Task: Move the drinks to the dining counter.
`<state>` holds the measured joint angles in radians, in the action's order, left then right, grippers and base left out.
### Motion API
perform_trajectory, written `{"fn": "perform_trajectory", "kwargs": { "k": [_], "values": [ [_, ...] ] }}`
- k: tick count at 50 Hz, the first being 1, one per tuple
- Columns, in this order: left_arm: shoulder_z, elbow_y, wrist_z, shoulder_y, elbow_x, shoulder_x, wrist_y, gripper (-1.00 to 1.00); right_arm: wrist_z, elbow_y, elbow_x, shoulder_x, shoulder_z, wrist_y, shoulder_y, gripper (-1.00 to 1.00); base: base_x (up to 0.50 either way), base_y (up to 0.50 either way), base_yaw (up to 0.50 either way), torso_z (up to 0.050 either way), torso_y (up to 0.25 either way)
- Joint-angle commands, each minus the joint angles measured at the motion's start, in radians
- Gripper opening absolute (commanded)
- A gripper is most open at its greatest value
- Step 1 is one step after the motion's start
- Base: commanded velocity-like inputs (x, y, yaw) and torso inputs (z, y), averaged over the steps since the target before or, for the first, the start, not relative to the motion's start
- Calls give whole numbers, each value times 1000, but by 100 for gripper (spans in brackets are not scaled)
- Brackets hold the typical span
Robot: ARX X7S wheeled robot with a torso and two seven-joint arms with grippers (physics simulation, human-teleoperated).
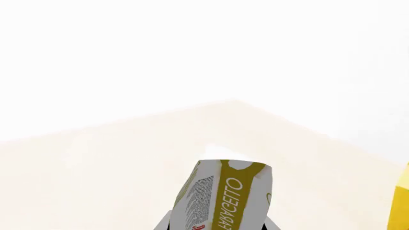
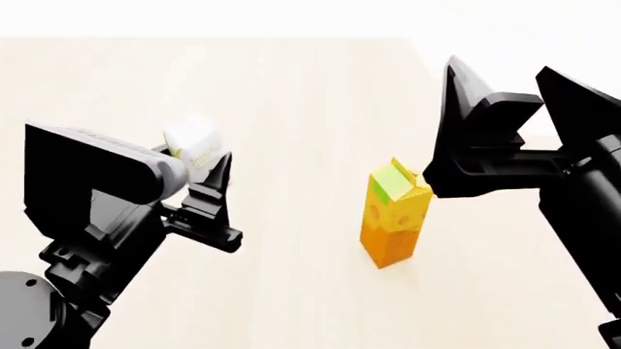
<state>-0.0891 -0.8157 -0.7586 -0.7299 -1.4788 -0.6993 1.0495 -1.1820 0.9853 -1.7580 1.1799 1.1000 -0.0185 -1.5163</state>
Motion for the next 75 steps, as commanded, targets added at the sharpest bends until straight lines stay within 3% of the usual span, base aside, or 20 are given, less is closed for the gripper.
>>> {"fn": "perform_trajectory", "kwargs": {
  "k": [1,10,50,51,75],
  "values": [
    [-88,21,71,13,111,65,14,-100,-2,18,-6,22,-15,-7,-3,100,0,0,0,0,0],
    [-155,23,142,60,219,99,-6,-100,0,20,0,22,-18,-13,8,100,0,0,0,0,1],
    [-174,16,173,119,245,91,-54,-100,5,21,-8,29,-34,-6,20,100,0,0,0,0,1],
    [-173,16,171,119,243,91,-54,100,5,22,-7,29,-34,-4,21,100,0,0,0,10,10],
    [-166,16,163,118,222,82,-68,100,2,23,-12,32,-48,-7,27,100,0,0,0,0,0]
  ]
}}
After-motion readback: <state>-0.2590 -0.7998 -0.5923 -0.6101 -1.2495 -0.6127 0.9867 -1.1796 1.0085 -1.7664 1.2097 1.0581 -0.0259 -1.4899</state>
